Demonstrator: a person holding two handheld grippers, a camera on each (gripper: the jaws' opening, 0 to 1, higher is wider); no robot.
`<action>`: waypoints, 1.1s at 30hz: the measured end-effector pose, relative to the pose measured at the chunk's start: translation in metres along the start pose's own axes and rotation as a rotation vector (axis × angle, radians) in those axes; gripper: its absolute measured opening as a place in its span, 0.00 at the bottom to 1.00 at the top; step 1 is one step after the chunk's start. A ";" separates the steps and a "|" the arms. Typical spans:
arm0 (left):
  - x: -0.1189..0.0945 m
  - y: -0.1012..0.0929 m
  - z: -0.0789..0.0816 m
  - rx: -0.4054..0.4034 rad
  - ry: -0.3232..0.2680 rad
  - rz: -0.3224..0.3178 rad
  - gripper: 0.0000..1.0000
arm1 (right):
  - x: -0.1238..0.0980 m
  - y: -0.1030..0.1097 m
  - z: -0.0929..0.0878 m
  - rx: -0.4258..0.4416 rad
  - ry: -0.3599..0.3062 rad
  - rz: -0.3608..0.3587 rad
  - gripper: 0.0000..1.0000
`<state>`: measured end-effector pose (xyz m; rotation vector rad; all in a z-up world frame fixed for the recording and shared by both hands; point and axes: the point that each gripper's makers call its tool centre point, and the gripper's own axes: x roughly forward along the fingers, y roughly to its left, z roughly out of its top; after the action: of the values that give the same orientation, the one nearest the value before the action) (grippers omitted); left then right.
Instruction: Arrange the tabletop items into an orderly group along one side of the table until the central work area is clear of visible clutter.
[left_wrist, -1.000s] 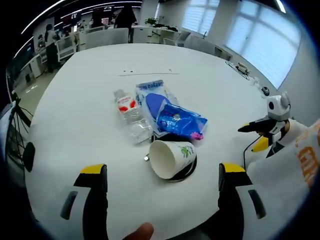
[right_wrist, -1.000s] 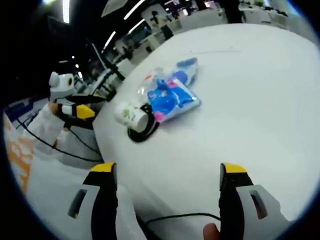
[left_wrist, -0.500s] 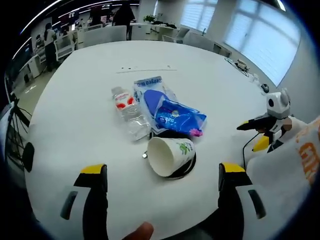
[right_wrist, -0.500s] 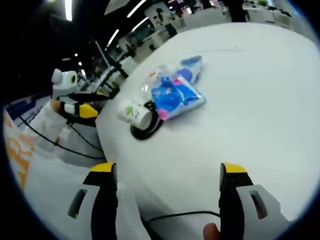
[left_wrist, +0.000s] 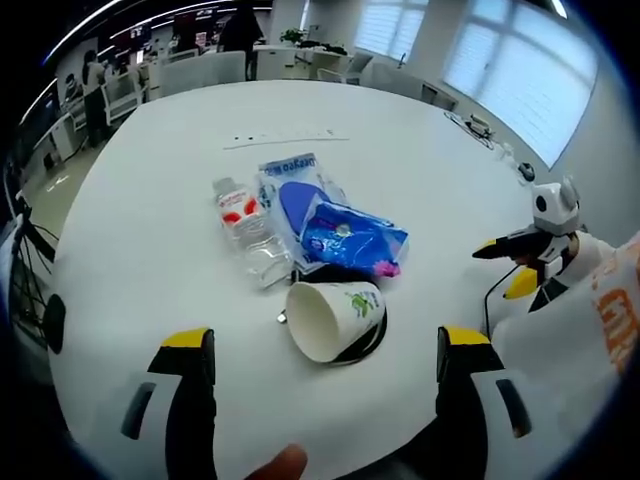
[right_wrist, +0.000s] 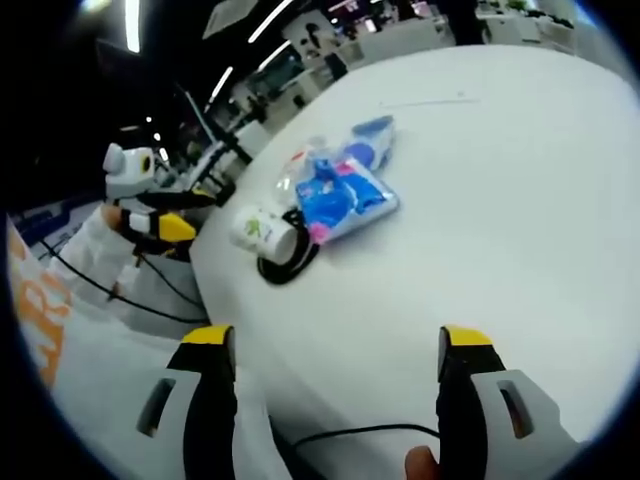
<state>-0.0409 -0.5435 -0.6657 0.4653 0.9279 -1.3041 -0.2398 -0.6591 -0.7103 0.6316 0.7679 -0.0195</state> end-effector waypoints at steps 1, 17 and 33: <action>0.000 0.000 0.000 0.000 0.000 -0.003 0.94 | -0.001 -0.001 0.000 0.003 -0.001 -0.001 0.82; 0.000 -0.004 -0.003 -0.009 -0.008 0.000 0.94 | -0.004 -0.003 -0.004 0.010 0.005 0.003 0.81; -0.012 0.002 -0.011 -0.025 -0.012 0.022 0.94 | 0.002 0.003 -0.004 -0.004 0.013 0.021 0.81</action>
<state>-0.0426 -0.5269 -0.6629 0.4462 0.9256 -1.2727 -0.2404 -0.6536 -0.7125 0.6363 0.7741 0.0055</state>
